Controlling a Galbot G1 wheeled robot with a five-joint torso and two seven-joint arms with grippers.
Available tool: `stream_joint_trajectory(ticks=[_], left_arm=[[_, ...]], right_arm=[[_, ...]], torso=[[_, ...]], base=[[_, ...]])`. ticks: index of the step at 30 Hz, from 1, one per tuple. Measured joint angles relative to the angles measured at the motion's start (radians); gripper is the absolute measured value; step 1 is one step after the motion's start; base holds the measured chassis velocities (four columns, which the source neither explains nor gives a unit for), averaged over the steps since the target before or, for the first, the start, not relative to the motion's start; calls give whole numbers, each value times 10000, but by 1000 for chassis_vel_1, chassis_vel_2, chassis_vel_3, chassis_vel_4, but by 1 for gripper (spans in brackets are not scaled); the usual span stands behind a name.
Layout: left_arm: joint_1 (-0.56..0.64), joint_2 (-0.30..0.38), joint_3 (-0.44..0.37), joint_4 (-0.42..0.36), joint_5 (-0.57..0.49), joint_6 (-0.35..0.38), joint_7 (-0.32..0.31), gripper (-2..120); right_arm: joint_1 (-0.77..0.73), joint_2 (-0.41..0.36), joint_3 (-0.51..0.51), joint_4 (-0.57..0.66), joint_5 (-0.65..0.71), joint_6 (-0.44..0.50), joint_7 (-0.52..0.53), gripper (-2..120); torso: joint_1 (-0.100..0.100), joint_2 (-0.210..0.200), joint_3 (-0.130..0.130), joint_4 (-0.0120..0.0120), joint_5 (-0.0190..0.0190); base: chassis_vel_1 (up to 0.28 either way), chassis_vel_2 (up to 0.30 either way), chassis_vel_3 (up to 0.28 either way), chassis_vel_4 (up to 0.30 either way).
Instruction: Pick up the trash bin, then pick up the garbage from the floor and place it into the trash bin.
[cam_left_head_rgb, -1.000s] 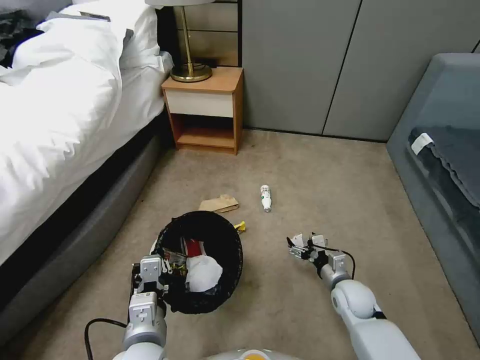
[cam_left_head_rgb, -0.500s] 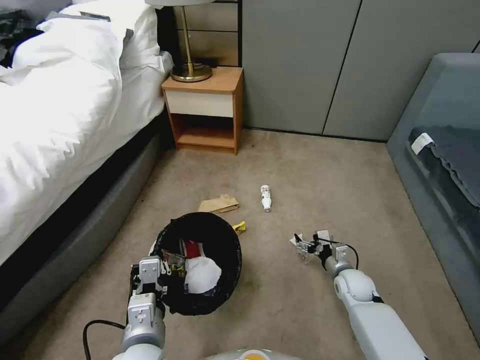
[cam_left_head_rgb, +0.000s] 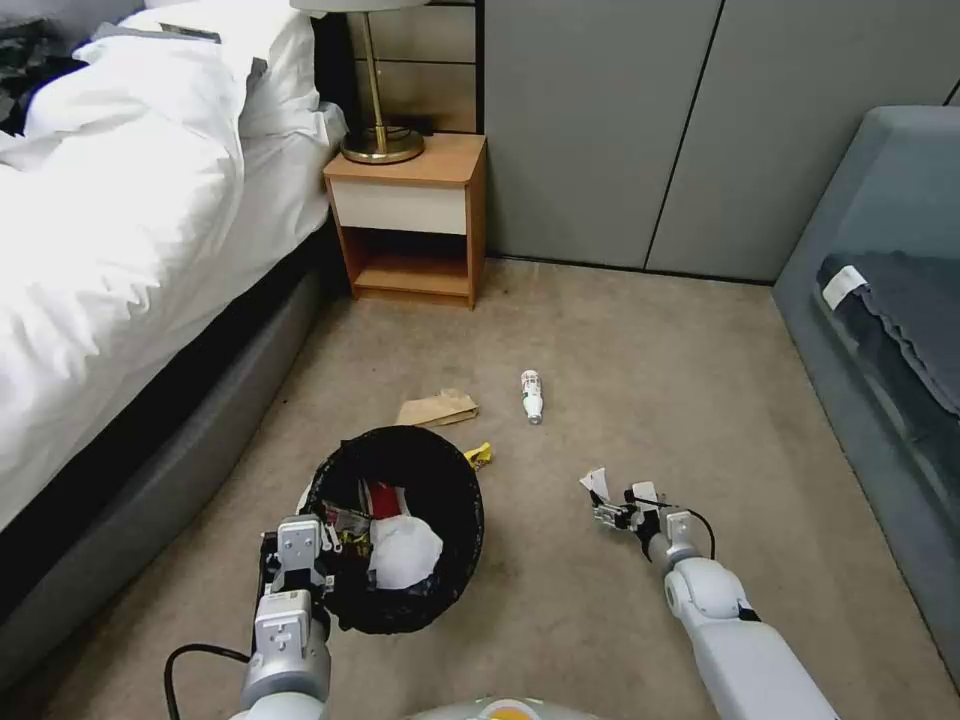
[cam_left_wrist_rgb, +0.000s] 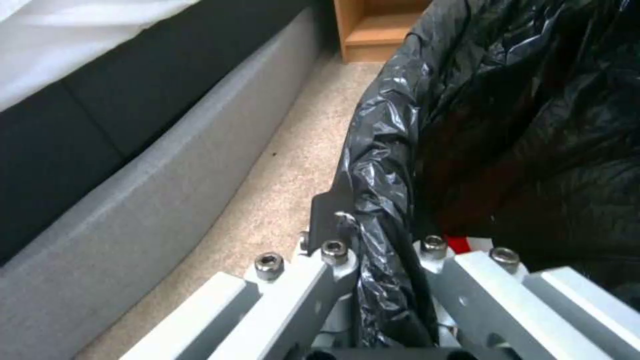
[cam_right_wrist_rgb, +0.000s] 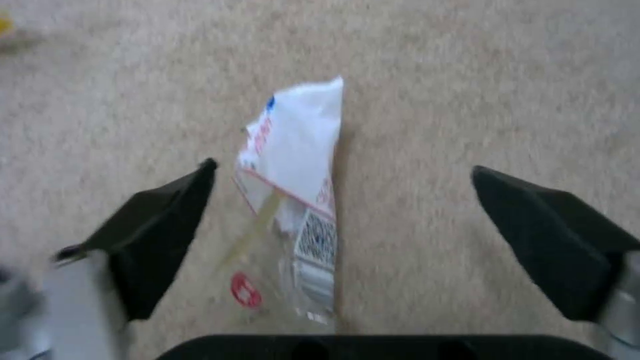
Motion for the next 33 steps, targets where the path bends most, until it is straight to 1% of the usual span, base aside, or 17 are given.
stream_joint_trajectory(ticks=[1,2,3,4,5,9,10,13,14,16,17,19,20,23,24,26,33], left_arm=[[2,1,3,0,0,-10,-5,1],[2,1,3,0,0,-10,-5,1],[4,5,2,-2,-1,-17,-9,1],[4,8,0,-3,-2,-19,-10,1],[4,8,0,-3,-2,-19,-10,1],[29,18,-9,-7,-14,-57,-9,1],[29,18,-9,-7,-14,-57,-9,1],[44,19,-9,-7,-18,-71,-7,1],[44,19,-9,-7,-18,-71,-7,1],[46,21,-9,-13,-21,-73,-4,1],[46,21,-9,-13,-21,-73,-4,1],[48,31,-18,-36,-33,-76,-2,1],[48,31,-18,-36,-33,-76,-2,1],[48,42,-23,-37,-45,-77,-1,1],[48,42,-23,-37,-45,-77,-1,1],[31,49,-23,-37,-49,-79,0,1],[-22,66,-2,-37,-54,-79,7,1]], right_arm=[[12,22,24,-116,-76,78,-1,85],[12,22,24,-116,-76,78,-1,85],[27,44,45,-229,-144,156,-5,79],[35,52,54,-276,-167,191,-8,76],[35,52,54,-276,-167,191,-8,76],[142,116,108,-626,-323,413,-14,55],[142,116,108,-626,-323,413,-14,55],[192,156,104,-744,-376,491,3,42],[192,156,104,-744,-376,491,3,42],[228,209,72,-836,-421,529,28,32],[228,209,72,-836,-421,529,28,32],[252,267,38,-933,-484,594,45,19],[252,267,38,-933,-484,594,45,19],[253,296,-1,-957,-511,628,73,7],[253,296,-1,-957,-511,628,73,7],[253,294,-23,-947,-513,643,133,0],[154,210,-24,-577,-441,725,256,0]], torso=[[0,0,0,0,0],[0,0,0,0,0],[0,0,0,1,0],[0,0,0,0,0],[0,0,0,0,0],[0,0,0,0,0],[0,0,0,0,0],[0,0,0,0,0],[0,0,0,0,0],[0,0,0,0,0],[0,0,0,0,0],[0,0,-1,1,0],[0,0,-1,1,0],[0,0,-1,1,0],[0,0,-1,1,0],[0,0,-1,1,0],[0,0,-1,0,1]], base=[[0,0,0,0],[0,0,0,0],[0,0,0,0],[0,0,0,0],[0,0,0,0],[0,0,0,0],[0,0,0,0],[0,0,0,0],[0,0,0,0],[0,0,0,0],[0,0,0,0],[0,0,0,0],[0,0,0,0],[0,0,0,0],[0,0,0,0],[0,0,0,0],[0,0,0,0]])
